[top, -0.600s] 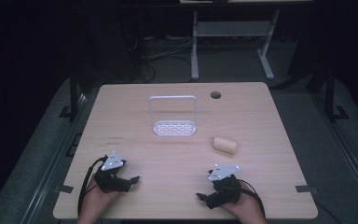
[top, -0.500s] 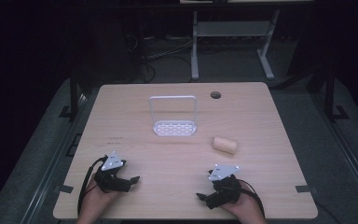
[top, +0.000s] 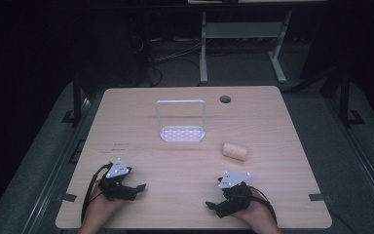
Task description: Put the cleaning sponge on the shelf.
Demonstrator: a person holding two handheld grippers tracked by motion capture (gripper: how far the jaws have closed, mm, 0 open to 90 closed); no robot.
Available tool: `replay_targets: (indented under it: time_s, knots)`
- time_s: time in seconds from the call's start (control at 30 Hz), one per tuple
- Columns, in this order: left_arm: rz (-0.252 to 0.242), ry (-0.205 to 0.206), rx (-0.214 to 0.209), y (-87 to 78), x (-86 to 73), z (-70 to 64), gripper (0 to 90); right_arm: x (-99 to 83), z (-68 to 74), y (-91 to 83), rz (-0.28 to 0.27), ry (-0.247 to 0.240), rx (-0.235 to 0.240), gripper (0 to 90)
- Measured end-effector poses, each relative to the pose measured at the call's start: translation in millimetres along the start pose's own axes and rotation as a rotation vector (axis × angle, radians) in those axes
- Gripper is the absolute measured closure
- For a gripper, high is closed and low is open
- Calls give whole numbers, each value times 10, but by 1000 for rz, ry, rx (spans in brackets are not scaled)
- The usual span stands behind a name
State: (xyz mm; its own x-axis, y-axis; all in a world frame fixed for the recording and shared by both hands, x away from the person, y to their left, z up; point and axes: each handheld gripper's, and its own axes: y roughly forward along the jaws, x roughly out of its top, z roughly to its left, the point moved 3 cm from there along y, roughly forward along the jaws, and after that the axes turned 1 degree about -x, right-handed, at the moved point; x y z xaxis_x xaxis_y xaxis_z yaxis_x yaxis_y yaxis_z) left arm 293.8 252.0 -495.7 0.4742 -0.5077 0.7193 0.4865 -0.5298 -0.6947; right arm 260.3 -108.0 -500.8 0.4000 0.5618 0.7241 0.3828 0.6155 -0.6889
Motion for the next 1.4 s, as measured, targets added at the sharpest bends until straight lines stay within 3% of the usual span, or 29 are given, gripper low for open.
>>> replay_targets:
  time_s: [0.53, 1.4]
  knots:
    - [0, 0, 0, 0, 0, 0, 135, 80, -146, -175, -37, 32, -20, 133]
    - [1, 0, 0, 0, 0, 0, 135, 354, -421, -365, -69, 17, -42, 134]
